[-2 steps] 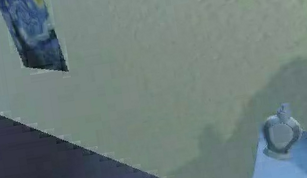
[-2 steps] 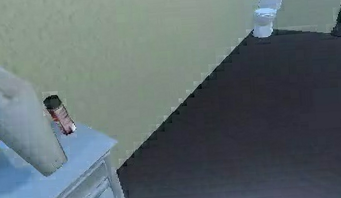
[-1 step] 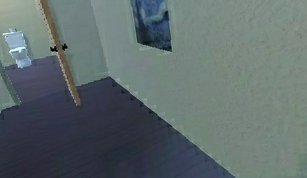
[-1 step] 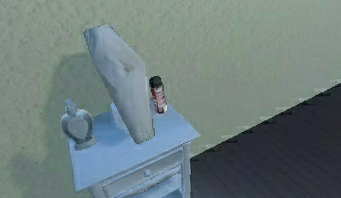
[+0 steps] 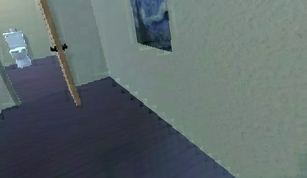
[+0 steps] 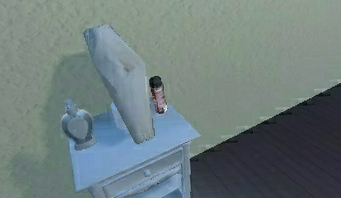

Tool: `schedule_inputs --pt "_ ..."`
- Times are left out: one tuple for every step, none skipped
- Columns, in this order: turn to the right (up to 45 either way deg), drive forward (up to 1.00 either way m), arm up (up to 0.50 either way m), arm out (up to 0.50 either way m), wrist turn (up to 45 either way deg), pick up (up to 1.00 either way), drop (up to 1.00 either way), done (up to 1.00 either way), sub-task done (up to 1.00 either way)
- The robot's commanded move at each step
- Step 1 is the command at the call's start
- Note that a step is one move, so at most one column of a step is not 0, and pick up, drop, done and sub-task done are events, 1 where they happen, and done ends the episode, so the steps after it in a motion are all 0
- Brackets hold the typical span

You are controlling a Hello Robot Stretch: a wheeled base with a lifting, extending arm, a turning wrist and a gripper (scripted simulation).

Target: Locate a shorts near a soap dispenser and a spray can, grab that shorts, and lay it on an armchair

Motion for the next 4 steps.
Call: schedule_inputs --pt "0.0 0.0 0.38 0.0 0.0 0.0 0.0 0.0 0.0" --pt "0.0 0.0 0.0 0.36 0.0 0.0 0.0 0.0 0.0" --pt "0.0 0.0 0.0 0.0 45.0 0.0 0.0 0.0 0.0" --pt "0.0 0.0 0.0 0.0 45.0 0.0 0.0 0.0 0.0"
